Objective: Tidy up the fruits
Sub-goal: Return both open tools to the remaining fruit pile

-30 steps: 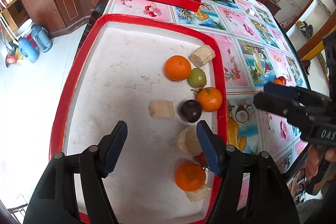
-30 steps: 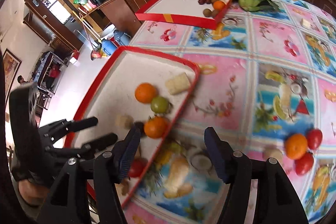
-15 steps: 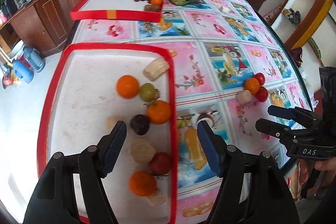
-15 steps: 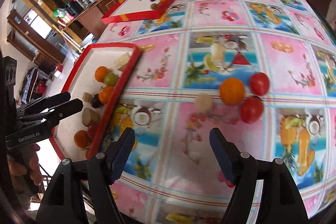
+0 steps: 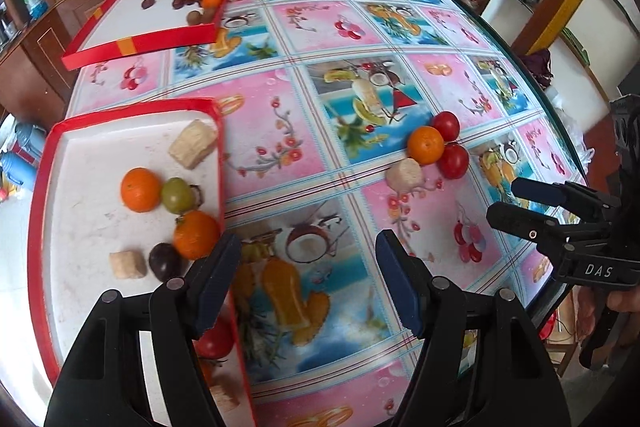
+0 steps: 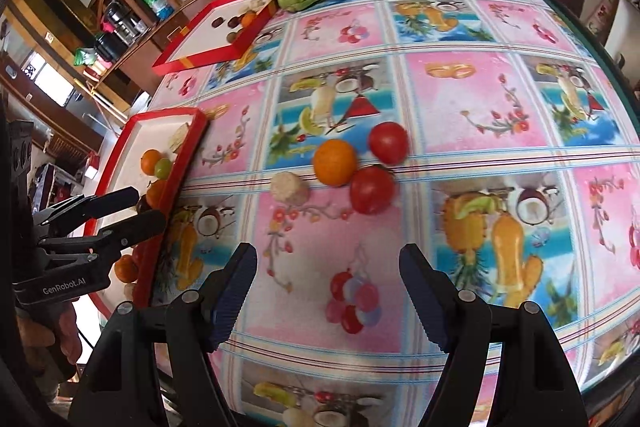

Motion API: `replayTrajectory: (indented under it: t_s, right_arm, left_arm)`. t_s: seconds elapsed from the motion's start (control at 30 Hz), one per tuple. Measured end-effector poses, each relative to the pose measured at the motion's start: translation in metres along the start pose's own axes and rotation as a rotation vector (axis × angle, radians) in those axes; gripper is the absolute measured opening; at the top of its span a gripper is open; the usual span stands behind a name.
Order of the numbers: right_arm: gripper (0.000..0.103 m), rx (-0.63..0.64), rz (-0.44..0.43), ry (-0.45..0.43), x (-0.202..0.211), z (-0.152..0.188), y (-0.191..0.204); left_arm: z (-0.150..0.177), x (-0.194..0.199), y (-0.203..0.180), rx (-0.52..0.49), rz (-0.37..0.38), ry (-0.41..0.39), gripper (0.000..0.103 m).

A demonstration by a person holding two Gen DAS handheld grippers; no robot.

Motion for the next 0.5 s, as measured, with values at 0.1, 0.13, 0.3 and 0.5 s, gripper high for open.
replayTrajectory:
  t_s: [0.1, 0.13, 0.3, 0.5]
  right_arm:
    - [0.076, -0.011, 0.01, -0.002, 0.002, -0.001, -0.011]
    - [0.076, -0.014, 0.014, -0.001, 0.001, -0.001, -0.015]
    - [0.076, -0.007, 0.029, 0.001, -0.002, -0.002, -0.025]
    - [0.069, 0.013, 0.025, 0.012, -0.017, -0.012, -0.028]
  left_arm:
    - [-0.002, -0.008, -0.007, -0.009, 0.008, 0.015, 0.069]
    - [-0.003, -0.011, -0.009, -0.011, 0.01, 0.02, 0.069]
    - [-0.009, -0.028, -0.02, -0.02, 0.026, 0.049, 0.069]
    - [-0.025, -0.053, -0.04, -0.074, 0.039, 0.069, 0.069]
Point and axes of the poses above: each gripper's, at about its wrist camera, not at the fingertips, and x roughly against the way its jaws point, y to its left, z to its underside, the point moved 2 cm from there along -x, roughly the way its jaws point, and after that the axes turned 4 degrees about z, right-handed, at the moved point
